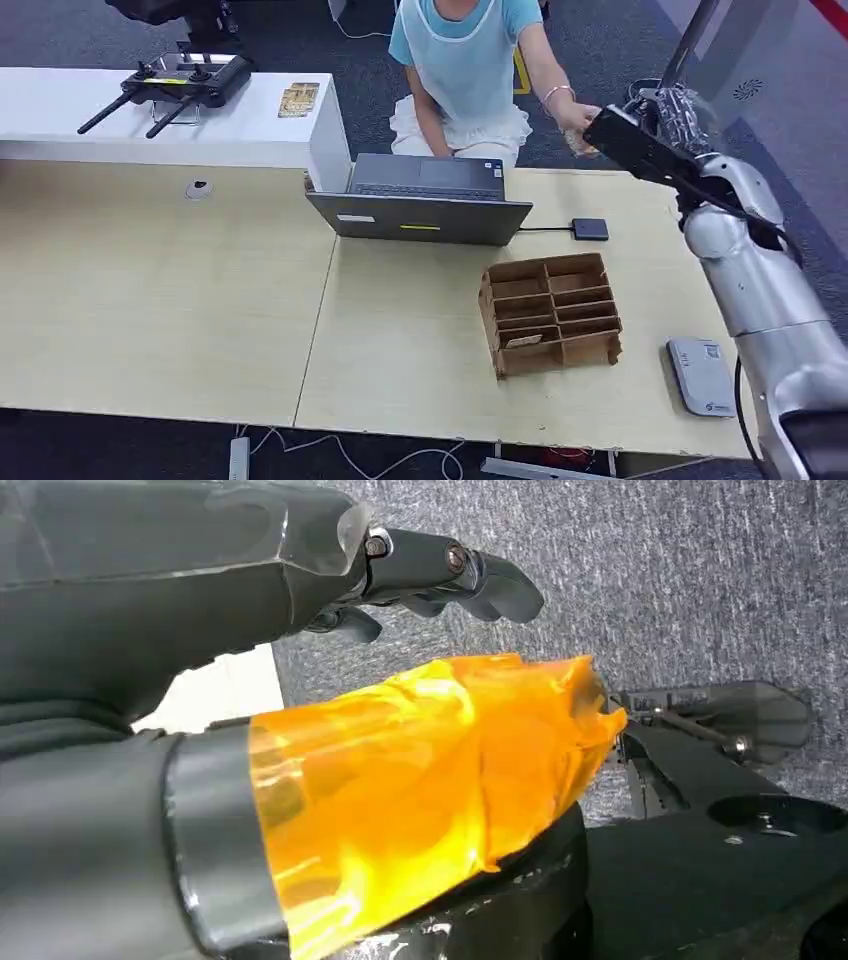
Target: Pass the card to the sensor for recognition and then transmit it.
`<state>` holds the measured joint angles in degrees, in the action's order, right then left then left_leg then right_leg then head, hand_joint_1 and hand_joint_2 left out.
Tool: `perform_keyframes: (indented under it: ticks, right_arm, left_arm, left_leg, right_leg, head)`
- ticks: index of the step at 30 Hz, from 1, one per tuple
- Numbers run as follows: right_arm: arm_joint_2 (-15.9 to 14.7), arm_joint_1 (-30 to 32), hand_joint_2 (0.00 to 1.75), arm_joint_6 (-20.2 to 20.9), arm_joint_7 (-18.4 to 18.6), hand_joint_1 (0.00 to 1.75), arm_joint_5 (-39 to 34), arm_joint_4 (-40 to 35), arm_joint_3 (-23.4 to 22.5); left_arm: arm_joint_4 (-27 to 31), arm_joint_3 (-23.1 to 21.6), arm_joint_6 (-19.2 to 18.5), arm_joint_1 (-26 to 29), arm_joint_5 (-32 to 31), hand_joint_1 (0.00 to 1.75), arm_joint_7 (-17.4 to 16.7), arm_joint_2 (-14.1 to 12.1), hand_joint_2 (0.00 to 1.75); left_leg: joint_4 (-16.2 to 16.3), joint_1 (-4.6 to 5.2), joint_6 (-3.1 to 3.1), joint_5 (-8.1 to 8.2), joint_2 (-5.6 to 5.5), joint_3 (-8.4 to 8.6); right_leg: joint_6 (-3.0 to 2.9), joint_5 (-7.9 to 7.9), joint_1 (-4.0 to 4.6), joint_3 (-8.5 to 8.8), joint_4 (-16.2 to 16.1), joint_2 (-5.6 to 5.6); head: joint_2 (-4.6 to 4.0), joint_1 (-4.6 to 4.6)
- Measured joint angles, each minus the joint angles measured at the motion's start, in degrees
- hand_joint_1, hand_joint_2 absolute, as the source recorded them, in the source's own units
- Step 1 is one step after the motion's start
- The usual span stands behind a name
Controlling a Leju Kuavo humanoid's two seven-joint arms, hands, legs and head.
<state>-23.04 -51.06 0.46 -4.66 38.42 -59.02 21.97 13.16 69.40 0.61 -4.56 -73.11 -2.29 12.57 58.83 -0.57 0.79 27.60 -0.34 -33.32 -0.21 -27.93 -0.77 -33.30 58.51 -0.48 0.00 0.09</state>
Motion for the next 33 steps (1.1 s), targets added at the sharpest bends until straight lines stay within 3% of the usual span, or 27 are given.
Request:
perform_keyframes:
  ticks: [12,13,14,27,33]
  right_arm:
    - [3.3,-6.8,1.75,-1.6,0.7,1.69,1.6,12.2,2.0]
    - [3.4,-7.1,1.75,-1.7,0.6,1.38,1.6,12.9,2.1]
    - [3.6,-7.3,1.75,-1.7,0.6,0.0,1.5,13.4,2.3]
    - [4.4,-8.0,1.75,-4.1,-0.3,0.0,1.6,16.3,2.6]
    - [3.7,-7.1,1.75,-9.9,-0.6,0.0,1.5,14.9,0.8]
  left_arm:
    - [0.0,-0.3,-0.1,0.0,0.0,0.0,0.2,-0.1,0.0]
    - [0.0,-0.3,-0.1,0.0,0.0,0.0,0.2,-0.1,0.0]
    - [0.0,-0.3,-0.1,0.0,0.0,0.0,0.2,-0.1,0.0]
    - [0.0,-0.3,-0.1,0.0,0.1,0.0,0.2,-0.1,0.0]
    - [0.0,-0.3,0.0,0.0,0.0,0.0,0.2,-0.1,0.0]
  left_leg:
    - [0.0,0.0,-0.01,-0.02,0.01,0.01]
    - [0.0,0.0,-0.01,-0.02,0.01,0.01]
    - [0.0,0.0,-0.01,-0.02,0.01,0.01]
    - [0.0,0.0,-0.02,-0.01,0.02,0.04]
    - [0.0,0.0,-0.02,-0.01,0.01,0.04]
  right_leg:
    - [0.0,0.01,0.0,0.0,0.0,0.01]
    - [0.0,0.01,0.0,0.0,0.0,0.01]
    - [0.0,0.01,0.0,0.0,0.0,0.01]
    - [0.0,0.01,0.0,-0.01,0.0,0.02]
    - [0.0,0.01,0.0,-0.01,0.0,0.02]
  head:
    - [0.0,0.0]
    - [0.0,0.0]
    - [0.0,0.0]
    - [0.02,0.0]
    - [0.02,0.0]
